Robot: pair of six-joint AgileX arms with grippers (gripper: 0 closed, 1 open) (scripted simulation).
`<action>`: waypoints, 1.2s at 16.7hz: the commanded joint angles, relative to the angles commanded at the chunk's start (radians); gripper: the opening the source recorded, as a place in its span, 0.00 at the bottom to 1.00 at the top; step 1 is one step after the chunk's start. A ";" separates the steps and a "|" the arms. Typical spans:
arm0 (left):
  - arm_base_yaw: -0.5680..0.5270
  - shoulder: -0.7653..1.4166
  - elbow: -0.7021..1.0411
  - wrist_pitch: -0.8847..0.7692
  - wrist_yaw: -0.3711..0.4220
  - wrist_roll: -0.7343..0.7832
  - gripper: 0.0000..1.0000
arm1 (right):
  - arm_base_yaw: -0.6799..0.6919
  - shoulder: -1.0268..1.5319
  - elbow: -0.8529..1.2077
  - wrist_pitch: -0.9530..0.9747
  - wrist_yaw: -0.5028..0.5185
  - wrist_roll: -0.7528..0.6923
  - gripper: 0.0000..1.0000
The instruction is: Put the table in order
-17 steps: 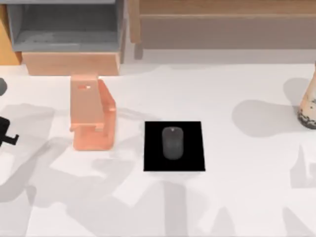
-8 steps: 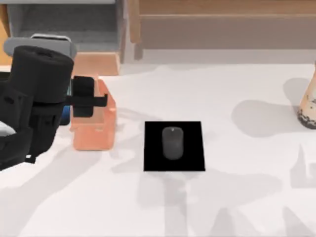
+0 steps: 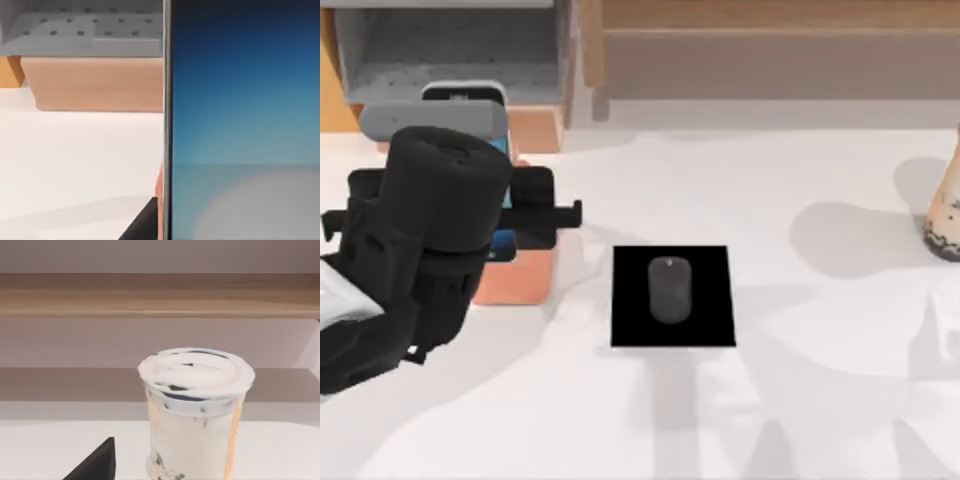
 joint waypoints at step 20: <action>0.107 0.194 0.031 0.201 0.093 0.072 0.00 | 0.000 0.000 0.000 0.000 0.000 0.000 1.00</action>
